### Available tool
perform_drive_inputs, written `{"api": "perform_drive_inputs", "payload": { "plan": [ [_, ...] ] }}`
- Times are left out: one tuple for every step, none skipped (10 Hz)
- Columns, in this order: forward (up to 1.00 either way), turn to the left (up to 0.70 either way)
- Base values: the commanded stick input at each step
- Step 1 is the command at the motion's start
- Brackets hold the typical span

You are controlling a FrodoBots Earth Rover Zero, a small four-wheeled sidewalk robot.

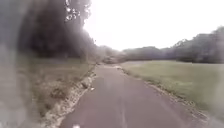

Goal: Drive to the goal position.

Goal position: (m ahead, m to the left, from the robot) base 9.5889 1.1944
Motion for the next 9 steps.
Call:
{"api": "perform_drive_inputs", "payload": {
  "plan": [
    [1.00, 0.00],
    [1.00, 0.00],
    [1.00, 0.00],
    [1.00, 0.00],
    [1.00, 0.00],
    [1.00, 0.00],
    [1.00, 0.00],
    [1.00, 0.00],
    [1.00, 0.00]
  ]
}}
